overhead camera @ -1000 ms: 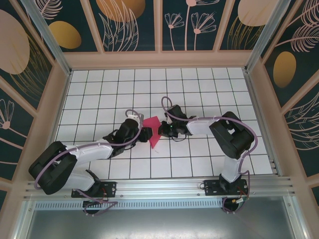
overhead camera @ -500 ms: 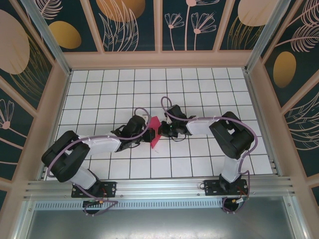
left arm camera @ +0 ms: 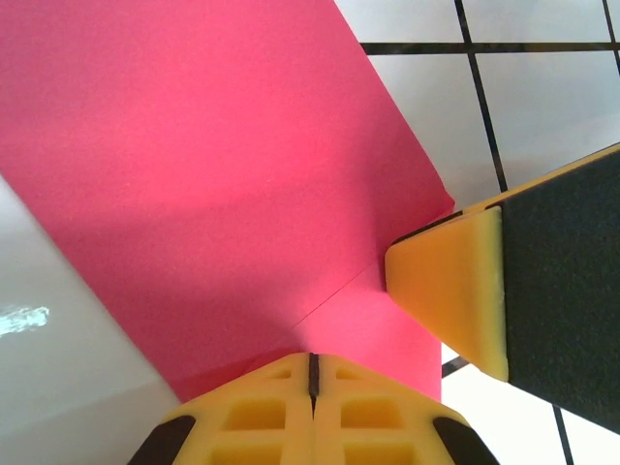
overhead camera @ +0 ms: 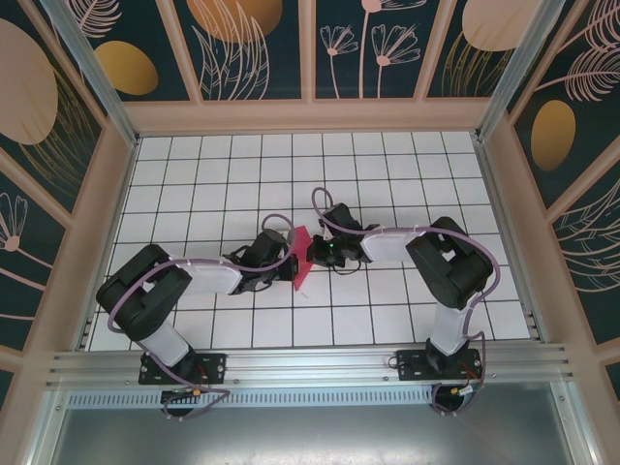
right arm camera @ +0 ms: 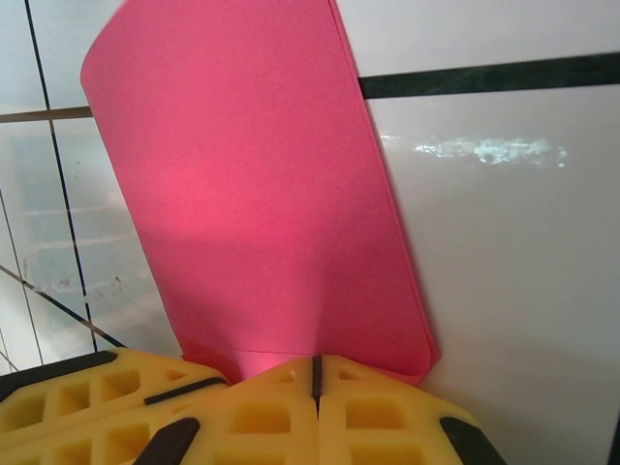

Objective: Fold a paper plane with a square sheet of paper (pick it up from the middle)
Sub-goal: Third fold the triangle at the center of the table.

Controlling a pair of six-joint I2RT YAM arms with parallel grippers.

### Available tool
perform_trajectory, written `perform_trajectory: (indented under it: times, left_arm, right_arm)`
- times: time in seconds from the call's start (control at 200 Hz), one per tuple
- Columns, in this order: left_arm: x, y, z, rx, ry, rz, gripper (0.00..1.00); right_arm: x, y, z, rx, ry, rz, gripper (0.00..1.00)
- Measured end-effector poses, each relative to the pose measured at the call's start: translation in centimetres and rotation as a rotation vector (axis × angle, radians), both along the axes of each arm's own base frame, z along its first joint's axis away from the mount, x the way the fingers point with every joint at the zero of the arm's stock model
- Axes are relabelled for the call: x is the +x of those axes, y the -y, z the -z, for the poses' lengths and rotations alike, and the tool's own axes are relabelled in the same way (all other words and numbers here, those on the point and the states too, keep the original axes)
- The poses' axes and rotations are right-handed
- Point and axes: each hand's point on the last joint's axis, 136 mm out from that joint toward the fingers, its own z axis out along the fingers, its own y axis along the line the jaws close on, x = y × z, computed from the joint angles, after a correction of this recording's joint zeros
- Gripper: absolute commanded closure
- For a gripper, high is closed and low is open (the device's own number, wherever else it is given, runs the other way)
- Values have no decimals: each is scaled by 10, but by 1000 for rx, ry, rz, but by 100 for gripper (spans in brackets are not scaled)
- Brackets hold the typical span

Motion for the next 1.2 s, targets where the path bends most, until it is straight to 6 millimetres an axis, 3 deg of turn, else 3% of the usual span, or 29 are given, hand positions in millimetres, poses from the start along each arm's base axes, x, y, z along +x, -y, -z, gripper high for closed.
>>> perform_trajectory:
  times: [0.335, 0.585, 0.801, 0.976, 1.201]
  left_arm:
    - [2, 3, 0, -33, 28, 5, 100]
    - [1, 3, 0, -41, 36, 5, 100]
    - [1, 3, 0, -41, 36, 5, 100]
    - [1, 3, 0, -43, 35, 8, 100]
    - [1, 3, 0, -43, 36, 7, 100]
  right_arm:
    - [3, -3, -7, 6, 9, -2, 90]
    - [-1, -5, -33, 67, 36, -5, 93]
    - [-14, -1, -21, 74, -8, -3, 93]
    - [-19, 3, 1, 38, -47, 0, 93]
    - [-18, 4, -2, 27, -41, 4, 92]
